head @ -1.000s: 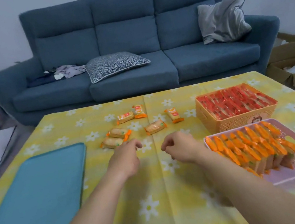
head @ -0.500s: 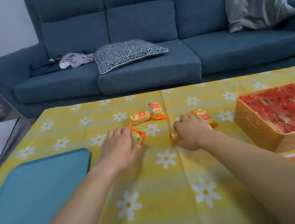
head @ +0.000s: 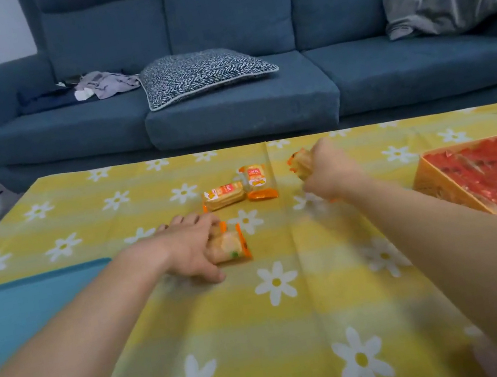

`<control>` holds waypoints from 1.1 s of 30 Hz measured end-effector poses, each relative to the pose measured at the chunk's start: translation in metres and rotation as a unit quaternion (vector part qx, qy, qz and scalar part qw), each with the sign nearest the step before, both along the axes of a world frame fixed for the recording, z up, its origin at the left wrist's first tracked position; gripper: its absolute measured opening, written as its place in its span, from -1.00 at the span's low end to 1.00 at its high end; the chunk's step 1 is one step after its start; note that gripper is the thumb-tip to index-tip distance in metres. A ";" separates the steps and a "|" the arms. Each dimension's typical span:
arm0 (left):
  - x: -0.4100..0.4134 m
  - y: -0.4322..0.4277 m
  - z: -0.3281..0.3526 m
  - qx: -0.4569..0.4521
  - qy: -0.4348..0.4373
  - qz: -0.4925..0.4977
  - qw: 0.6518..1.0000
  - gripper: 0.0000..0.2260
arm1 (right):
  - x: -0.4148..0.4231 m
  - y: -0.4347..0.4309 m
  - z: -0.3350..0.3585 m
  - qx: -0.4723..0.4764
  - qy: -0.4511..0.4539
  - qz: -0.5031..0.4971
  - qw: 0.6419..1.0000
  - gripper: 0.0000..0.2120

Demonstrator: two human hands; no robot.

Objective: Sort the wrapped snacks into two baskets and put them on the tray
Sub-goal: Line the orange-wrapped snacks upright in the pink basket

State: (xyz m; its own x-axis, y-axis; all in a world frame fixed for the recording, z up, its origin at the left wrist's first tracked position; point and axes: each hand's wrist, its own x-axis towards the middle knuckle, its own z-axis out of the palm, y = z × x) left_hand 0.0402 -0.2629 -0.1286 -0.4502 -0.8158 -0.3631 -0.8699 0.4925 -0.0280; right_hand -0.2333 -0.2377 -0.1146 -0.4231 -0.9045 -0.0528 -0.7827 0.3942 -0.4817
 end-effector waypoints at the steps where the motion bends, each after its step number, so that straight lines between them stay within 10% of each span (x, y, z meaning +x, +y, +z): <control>1: 0.005 -0.002 0.002 0.008 -0.015 -0.006 1.000 -0.09 | 0.003 -0.007 0.004 -0.018 -0.020 -0.006 1.000 -0.61; 5: 0.011 -0.020 0.005 0.020 0.114 0.045 0.992 -0.44 | 0.022 -0.046 0.004 -0.037 -0.113 -0.013 0.993 -0.61; 8: -0.001 -0.045 0.011 0.048 0.425 0.215 0.878 -0.53 | 0.032 -0.069 0.000 -0.055 -0.160 -0.022 0.985 -0.64; 11: -0.024 -0.069 0.008 0.050 0.511 0.295 0.806 -0.43 | 0.045 -0.081 -0.005 -0.026 -0.158 0.021 0.987 -0.57; 17: -0.061 -0.065 -0.015 -0.015 0.407 0.353 0.842 -0.44 | 0.059 -0.086 -0.015 -0.006 -0.184 0.058 0.981 -0.75; 23: -0.056 -0.014 -0.008 0.042 0.448 0.381 0.807 -0.57 | 0.065 -0.049 -0.012 0.046 -0.144 0.076 0.986 -0.75; 33: -0.036 0.088 -0.003 -0.013 0.172 0.210 0.962 -0.28 | 0.049 0.061 0.002 0.090 -0.031 0.002 0.995 -0.72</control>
State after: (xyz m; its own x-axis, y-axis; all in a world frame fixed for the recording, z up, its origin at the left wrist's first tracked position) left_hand 0.0040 -0.1752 -0.1319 -0.1691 -0.9588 -0.2281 -0.9522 0.0992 0.2889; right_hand -0.1841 -0.1768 -0.1129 -0.4109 -0.8797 -0.2396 -0.7547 0.4756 -0.4519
